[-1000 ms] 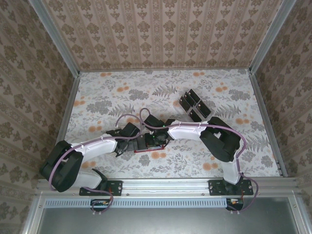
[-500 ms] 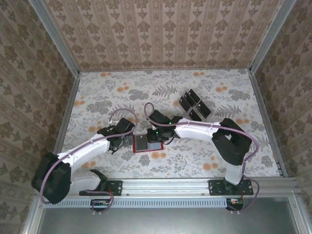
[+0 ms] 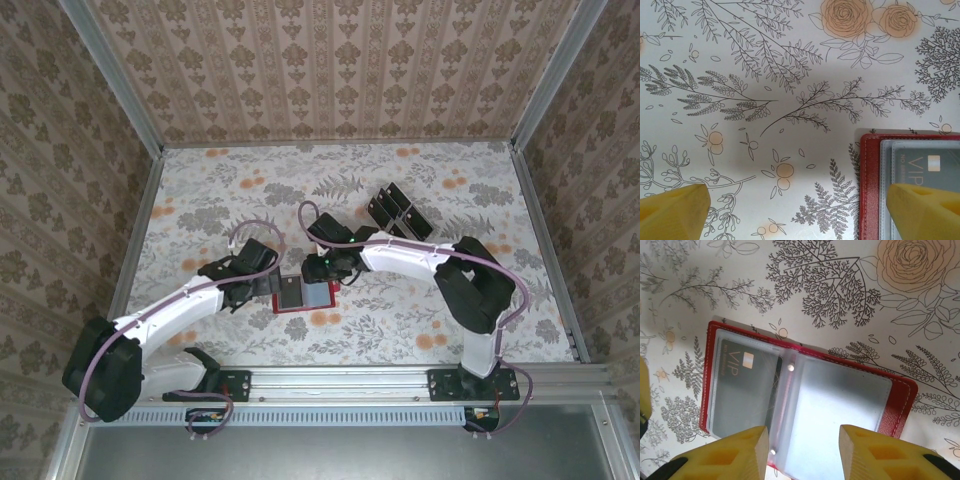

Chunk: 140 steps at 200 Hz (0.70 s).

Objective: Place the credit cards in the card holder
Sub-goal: Insert the credit card into the card slot, then flip over the card slot in the card holder.

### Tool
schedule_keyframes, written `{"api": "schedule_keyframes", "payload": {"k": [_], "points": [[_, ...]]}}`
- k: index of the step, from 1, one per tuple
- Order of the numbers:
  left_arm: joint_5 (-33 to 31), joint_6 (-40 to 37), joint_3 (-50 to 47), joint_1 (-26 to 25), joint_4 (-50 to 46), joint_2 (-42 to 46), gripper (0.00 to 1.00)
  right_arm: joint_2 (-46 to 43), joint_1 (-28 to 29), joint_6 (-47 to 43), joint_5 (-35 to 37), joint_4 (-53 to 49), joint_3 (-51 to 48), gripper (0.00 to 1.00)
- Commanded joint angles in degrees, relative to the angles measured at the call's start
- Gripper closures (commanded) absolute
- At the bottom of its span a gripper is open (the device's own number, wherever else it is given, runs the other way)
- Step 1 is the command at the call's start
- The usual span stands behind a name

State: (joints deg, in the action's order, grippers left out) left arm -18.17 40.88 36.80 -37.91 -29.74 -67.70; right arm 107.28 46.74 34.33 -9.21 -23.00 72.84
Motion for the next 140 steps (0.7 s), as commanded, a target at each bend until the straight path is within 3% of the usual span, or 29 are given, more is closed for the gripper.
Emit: {"api": "schedule_keyframes", "payload": {"k": [1,70,140], "points": [[-0.02,-0.15,0.78,-0.50,-0.11,0.39,0.00,2.03,0.08,-2.15,0.69,-3.09,1.56,0.56],[-0.46,-0.31,0.46,-1.93,0.02,1.40,0.00,7.67,0.02,-0.69,-2.71,-0.94,1.77,0.51],[-3.08,3.15,-5.60,-10.15,3.55,7.90,0.00,8.25,0.24,7.25,-8.01,7.59,-2.16,0.50]]}}
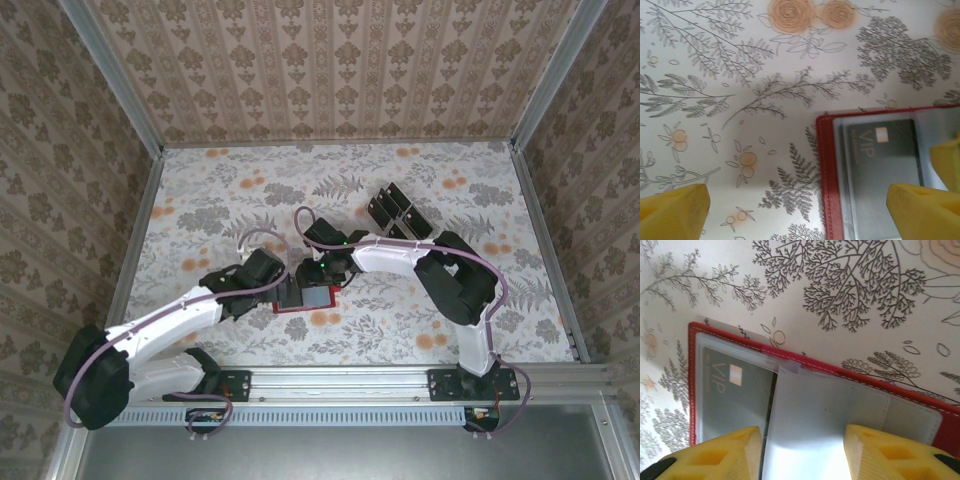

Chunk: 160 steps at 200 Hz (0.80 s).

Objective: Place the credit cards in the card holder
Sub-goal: Flip over the card slot in the card holder.

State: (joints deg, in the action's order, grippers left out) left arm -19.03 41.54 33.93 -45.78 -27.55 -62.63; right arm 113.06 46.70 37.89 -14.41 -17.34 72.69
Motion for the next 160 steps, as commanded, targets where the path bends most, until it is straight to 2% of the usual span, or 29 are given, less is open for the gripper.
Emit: {"api": "schedule_keyframes", "payload": {"k": [1,32,60,90,160], "points": [[-2.28,2.62,-2.82,-2.38,1.45,2.94,0.00,2.46,0.30,3.73,-2.85,1.99,-2.06,0.50],[-3.60,5.05,-6.41,-6.72,5.44,6.56,0.00,2.56,0.35,5.00,-2.71,2.58,-2.37,0.49],[-4.45,5.55,-8.26,-9.87,10.13,6.27,0.00,2.75,0.41,5.53,-2.46,2.41,-2.31,0.49],[-5.15,4.79,-7.85,-11.82,14.16,2.21,0.00,3.07,0.39,5.77,-2.46,2.10,-2.07,0.49],[-5.31,2.76,-4.72,-12.43,20.40,-8.41,0.00,3.31,0.42,5.97,-2.64,1.87,-1.93,0.49]]}}
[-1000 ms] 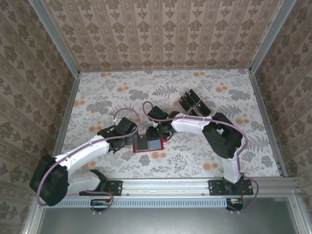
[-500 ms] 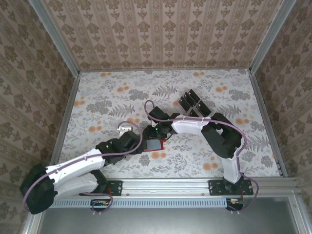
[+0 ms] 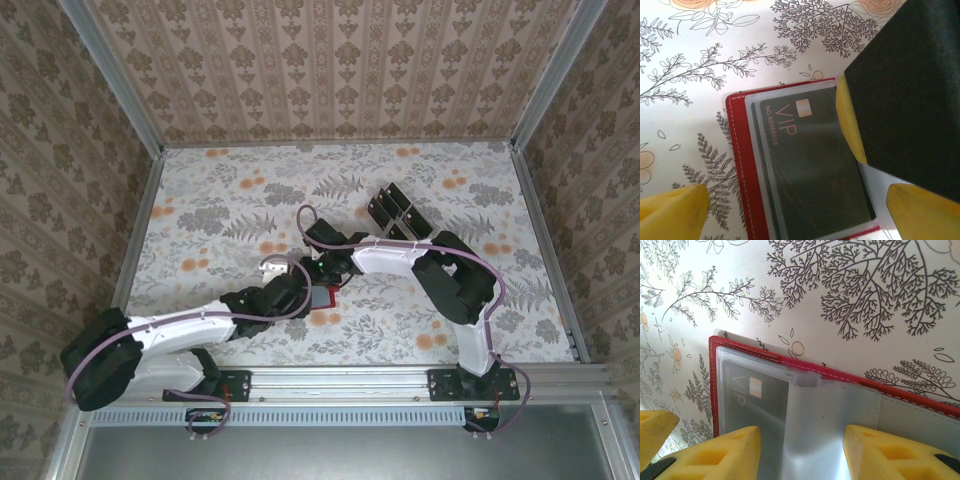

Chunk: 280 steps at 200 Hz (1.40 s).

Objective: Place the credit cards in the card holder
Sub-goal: Flip over the card slot in the card holder.

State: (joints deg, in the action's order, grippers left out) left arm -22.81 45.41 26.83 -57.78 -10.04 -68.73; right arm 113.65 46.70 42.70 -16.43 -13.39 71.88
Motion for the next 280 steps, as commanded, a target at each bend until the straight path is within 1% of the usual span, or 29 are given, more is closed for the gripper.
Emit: {"api": "schedule_keyframes", "payload": {"k": [1,32,92,112,149,168,219,280], "points": [[-1.54,-1.11,2.45,-0.42,2.91,-2.43,0.00,2.72,0.37,1.16,-0.58,-2.04,-1.12,0.49],[-2.80,-0.47,3.54,-0.78,1.40,-5.59,0.00,2.71,0.35,1.16,-0.63,-1.95,-1.17,0.49],[-4.22,2.53,2.21,-1.07,-1.47,-9.00,0.00,0.60,0.08,1.16,-0.36,-2.16,-0.60,0.49],[-4.26,3.49,1.48,-1.03,-1.38,-9.42,0.00,-1.64,-0.20,1.20,0.28,-2.00,-1.00,0.49],[-4.68,4.66,0.46,-1.12,-1.27,-9.02,0.00,-9.23,-0.30,2.55,4.89,-1.19,-4.72,0.49],[-4.71,4.86,0.15,-1.11,-0.98,-8.94,0.00,-10.90,-0.23,3.50,5.02,-0.66,-6.56,0.49],[-4.87,5.02,-0.10,-1.16,-1.03,-8.66,0.00,-8.75,-0.06,5.59,3.47,2.64,-9.25,0.49],[-5.23,5.13,-0.47,-1.11,-1.32,-7.65,0.00,-4.61,-0.01,5.80,2.12,4.77,-8.47,0.49]]}}
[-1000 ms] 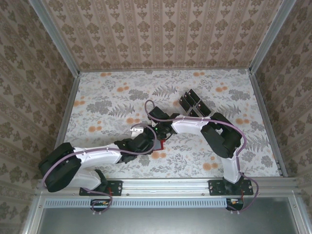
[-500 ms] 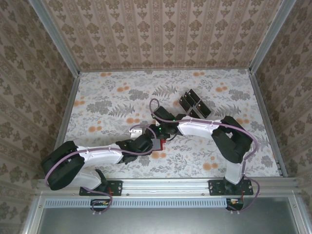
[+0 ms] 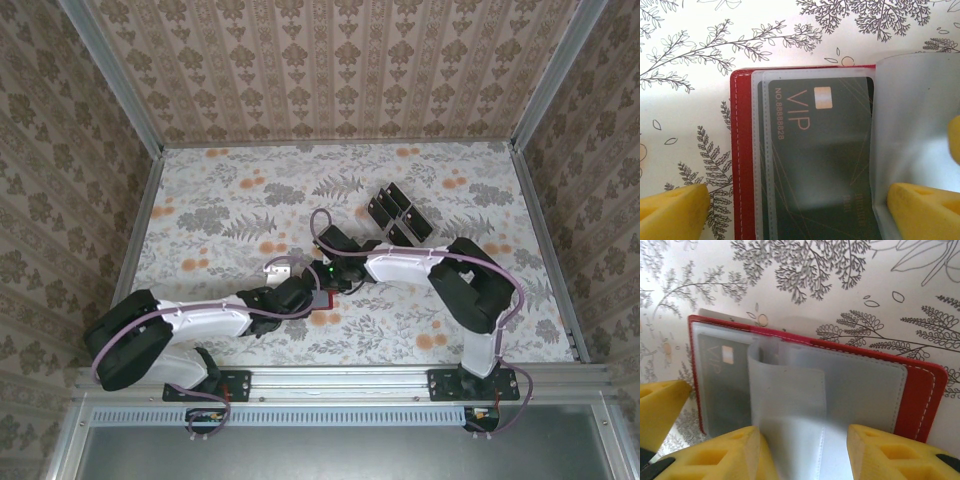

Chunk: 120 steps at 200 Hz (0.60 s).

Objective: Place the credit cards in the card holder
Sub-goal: Flip over the card slot in the card holder.

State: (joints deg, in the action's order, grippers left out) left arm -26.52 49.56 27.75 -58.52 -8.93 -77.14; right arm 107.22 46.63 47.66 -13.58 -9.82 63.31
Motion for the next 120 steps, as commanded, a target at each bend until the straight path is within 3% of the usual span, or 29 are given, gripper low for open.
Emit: {"api": "schedule_keyframes", "payload": {"k": [1,120], "points": [[-1.51,0.98,-1.38,-0.37,-2.47,0.77,0.00,1.88,0.05,0.85,-0.73,1.25,0.08,0.49],[-1.79,0.38,-1.23,-0.41,-3.34,2.16,0.00,3.26,0.39,0.98,-4.47,6.72,0.32,0.49]]}}
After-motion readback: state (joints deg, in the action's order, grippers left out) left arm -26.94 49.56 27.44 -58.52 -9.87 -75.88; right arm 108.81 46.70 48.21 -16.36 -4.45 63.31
